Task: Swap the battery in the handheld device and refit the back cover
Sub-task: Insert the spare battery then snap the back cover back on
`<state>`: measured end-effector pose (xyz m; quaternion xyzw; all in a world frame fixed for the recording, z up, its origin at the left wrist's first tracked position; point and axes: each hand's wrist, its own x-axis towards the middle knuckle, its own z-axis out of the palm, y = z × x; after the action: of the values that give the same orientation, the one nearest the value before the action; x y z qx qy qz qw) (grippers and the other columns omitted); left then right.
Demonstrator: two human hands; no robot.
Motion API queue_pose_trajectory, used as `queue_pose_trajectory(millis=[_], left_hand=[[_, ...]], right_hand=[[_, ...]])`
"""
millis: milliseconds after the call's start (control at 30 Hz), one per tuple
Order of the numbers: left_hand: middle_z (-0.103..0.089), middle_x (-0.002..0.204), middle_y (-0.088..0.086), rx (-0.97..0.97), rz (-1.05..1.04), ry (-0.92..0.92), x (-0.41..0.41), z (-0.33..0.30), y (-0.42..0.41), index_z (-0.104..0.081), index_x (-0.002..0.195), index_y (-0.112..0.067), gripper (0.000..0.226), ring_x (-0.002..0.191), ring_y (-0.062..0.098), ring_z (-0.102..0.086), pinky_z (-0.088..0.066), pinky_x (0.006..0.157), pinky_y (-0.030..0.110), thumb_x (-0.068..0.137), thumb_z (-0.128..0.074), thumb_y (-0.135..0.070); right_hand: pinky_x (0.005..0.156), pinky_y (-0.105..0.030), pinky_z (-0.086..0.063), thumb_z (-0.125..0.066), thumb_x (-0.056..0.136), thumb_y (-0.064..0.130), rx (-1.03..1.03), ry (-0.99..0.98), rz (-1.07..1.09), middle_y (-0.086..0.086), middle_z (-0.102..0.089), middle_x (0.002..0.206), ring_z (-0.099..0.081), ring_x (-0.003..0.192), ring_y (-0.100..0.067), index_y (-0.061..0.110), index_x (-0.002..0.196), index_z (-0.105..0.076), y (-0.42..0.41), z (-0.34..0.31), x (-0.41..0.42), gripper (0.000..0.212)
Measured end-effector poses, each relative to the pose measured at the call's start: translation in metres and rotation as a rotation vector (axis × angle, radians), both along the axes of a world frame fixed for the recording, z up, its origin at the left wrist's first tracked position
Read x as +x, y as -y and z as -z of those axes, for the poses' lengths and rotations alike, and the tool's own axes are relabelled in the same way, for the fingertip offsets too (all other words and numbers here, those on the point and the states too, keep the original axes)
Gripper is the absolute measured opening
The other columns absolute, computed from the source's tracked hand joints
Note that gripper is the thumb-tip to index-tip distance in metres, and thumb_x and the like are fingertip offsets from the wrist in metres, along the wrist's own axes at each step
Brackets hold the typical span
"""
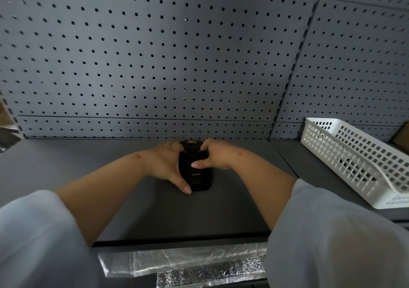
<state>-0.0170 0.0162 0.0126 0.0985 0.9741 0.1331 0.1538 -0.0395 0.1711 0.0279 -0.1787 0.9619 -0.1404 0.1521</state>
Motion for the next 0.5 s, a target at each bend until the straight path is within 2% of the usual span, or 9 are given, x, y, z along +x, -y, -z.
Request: queue_pose_trajectory(millis=[167, 367, 500], left_hand=[[-0.033, 0.138, 0.004, 0.103, -0.020, 0.004, 0.002, 0.006, 0.003, -0.022, 0.138, -0.015, 0.110, 0.126, 0.020, -0.031, -0.029, 0.106, 0.027, 0.052, -0.082, -0.048], [-0.032, 0.137, 0.004, 0.166, -0.053, -0.017, 0.006, 0.012, 0.006, -0.019, 0.139, -0.017, 0.111, 0.129, 0.021, -0.029, -0.027, 0.109, 0.031, 0.053, -0.081, -0.048], [-0.030, 0.135, 0.005, 0.221, -0.089, -0.035, 0.013, 0.021, 0.010, -0.013, 0.142, -0.024, 0.116, 0.131, 0.024, -0.025, -0.025, 0.109, 0.035, 0.050, -0.077, -0.057]], right_hand=[[0.092, -0.031, -0.040, -0.062, 0.083, 0.041, -0.066, 0.016, 0.042, -0.010, -0.047, 0.139, -0.046, 0.123, -0.025, 0.013, 0.138, -0.035, -0.002, 0.006, -0.001, 0.068], [0.084, -0.029, -0.038, -0.063, 0.083, 0.040, -0.120, 0.000, 0.070, -0.010, -0.049, 0.136, -0.048, 0.121, -0.024, 0.015, 0.136, -0.038, -0.003, 0.009, 0.001, 0.065], [0.097, -0.033, -0.039, -0.061, 0.085, 0.040, -0.137, -0.032, 0.077, -0.010, -0.044, 0.142, -0.045, 0.126, -0.025, 0.015, 0.138, -0.037, -0.003, 0.013, 0.005, 0.064]])
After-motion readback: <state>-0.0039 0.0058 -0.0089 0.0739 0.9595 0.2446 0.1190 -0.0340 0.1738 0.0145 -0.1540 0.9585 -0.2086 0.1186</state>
